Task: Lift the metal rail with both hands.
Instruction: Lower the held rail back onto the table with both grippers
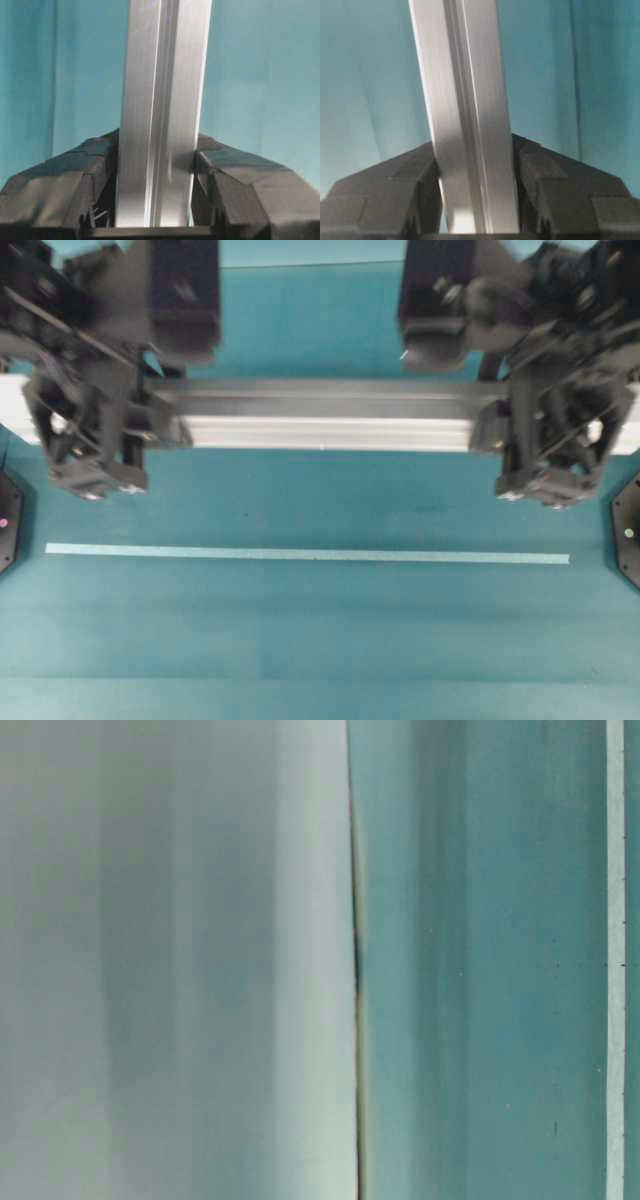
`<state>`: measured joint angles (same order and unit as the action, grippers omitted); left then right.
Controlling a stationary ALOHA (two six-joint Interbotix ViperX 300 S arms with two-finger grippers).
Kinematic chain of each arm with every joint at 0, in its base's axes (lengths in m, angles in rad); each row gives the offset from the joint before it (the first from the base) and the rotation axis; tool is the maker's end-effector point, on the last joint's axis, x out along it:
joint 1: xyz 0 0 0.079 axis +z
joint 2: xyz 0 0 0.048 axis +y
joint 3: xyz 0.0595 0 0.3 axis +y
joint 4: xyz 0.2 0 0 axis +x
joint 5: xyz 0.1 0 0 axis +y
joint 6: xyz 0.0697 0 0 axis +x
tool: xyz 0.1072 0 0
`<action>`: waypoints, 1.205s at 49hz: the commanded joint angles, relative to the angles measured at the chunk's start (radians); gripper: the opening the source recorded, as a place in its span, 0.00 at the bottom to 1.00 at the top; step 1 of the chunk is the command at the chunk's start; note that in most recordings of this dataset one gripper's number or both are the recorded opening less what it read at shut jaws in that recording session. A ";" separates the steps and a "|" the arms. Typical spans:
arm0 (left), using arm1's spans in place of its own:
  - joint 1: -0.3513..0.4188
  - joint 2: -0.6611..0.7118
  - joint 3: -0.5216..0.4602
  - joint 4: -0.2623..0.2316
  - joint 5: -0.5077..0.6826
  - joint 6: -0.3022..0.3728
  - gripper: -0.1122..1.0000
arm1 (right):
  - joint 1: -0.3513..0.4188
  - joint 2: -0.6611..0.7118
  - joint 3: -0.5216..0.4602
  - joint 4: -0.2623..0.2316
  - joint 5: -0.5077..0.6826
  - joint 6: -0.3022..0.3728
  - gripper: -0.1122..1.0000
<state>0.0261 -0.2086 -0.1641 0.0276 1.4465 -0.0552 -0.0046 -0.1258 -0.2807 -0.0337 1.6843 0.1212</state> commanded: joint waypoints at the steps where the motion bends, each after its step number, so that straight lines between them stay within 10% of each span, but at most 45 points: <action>1: -0.002 -0.014 0.023 -0.006 -0.041 -0.015 0.42 | -0.003 -0.002 0.063 -0.008 -0.052 0.006 0.44; 59: 0.017 0.067 0.586 -0.005 -0.614 -0.015 0.42 | -0.021 0.043 0.698 -0.008 -0.762 0.008 0.44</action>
<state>0.0445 -0.1396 0.4341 0.0276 0.8728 -0.0583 -0.0245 -0.0905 0.4203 -0.0368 0.9787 0.1212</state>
